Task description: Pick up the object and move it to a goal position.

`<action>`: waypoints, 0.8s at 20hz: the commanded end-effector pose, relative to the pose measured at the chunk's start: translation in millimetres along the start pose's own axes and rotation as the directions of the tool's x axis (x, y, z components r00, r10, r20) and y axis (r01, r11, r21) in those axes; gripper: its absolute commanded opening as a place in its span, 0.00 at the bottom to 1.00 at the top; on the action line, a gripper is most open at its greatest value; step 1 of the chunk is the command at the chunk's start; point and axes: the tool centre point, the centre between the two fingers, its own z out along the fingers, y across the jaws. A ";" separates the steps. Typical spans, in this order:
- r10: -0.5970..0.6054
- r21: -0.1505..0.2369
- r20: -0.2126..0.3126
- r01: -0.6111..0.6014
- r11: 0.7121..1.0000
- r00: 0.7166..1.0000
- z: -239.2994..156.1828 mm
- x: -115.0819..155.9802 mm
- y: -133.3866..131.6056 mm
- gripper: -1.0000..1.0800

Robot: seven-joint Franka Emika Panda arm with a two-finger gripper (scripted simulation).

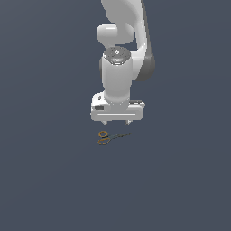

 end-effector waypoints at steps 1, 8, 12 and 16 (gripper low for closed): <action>0.000 0.000 0.000 0.000 1.000 1.000 0.0 0.0 0.0 0.96; -0.021 0.019 -0.007 0.021 1.000 1.000 -0.5 -0.5 -17.1 0.96; -0.033 0.029 -0.011 0.034 0.999 0.999 -0.7 -1.0 -25.8 0.96; -0.030 0.028 -0.010 0.030 0.999 1.000 -0.8 -0.9 -24.6 0.96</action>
